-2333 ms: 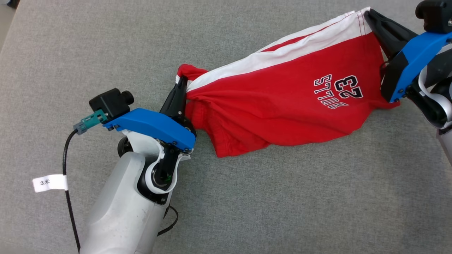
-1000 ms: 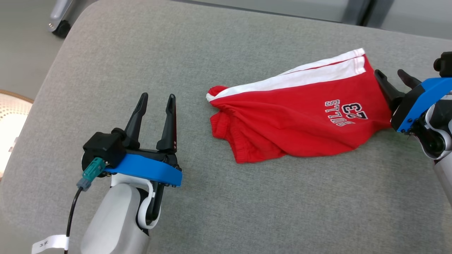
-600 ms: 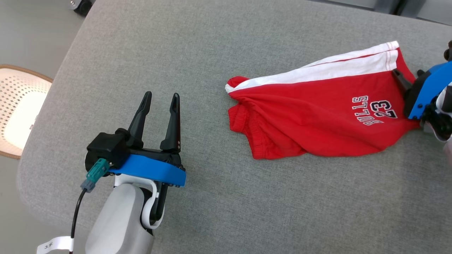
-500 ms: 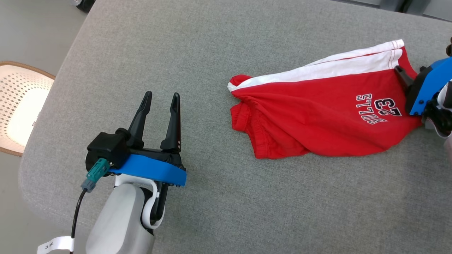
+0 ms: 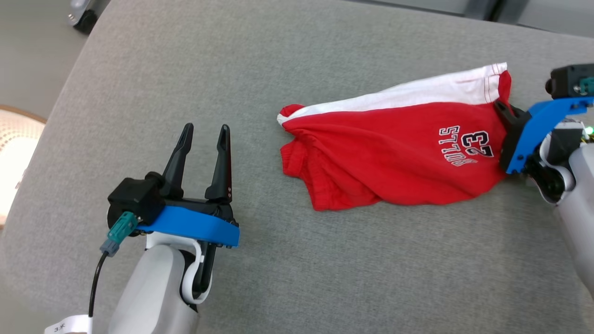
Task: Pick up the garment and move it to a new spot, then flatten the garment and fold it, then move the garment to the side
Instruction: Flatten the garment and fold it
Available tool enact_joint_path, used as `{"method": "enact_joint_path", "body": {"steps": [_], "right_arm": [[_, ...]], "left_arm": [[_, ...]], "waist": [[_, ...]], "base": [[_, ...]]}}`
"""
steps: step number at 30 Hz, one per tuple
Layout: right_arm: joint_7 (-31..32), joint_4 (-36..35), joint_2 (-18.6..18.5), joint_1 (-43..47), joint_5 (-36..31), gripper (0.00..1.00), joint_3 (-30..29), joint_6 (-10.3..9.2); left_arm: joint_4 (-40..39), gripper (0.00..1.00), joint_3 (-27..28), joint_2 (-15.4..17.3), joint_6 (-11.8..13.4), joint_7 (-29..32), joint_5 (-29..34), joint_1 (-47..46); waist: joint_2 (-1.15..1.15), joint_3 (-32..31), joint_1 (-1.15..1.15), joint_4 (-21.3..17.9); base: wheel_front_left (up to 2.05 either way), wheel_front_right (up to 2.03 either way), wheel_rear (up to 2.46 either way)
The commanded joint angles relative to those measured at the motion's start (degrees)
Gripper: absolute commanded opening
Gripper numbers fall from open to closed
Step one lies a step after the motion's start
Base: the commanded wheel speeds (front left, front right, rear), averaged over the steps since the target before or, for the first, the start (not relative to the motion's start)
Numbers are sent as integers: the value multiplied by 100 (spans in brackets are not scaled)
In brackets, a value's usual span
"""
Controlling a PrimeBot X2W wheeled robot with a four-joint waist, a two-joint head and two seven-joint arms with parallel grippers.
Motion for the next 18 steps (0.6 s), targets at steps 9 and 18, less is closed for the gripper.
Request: {"method": "enact_joint_path", "body": {"steps": [9, 18], "right_arm": [[-345, -694, -375, 957, -46, 0, -688, -1], [-138, -986, -323, 1483, -739, 0, -1820, -1]], "left_arm": [[-9, 100, 32, 196, -10, -25, -46, 315], [12, 100, 15, 333, -10, -25, -81, 581]], "waist": [[0, -575, 0, -598], [0, -869, 0, -897]], "base": [[0, 0, 0], [0, 0, 0]]}}
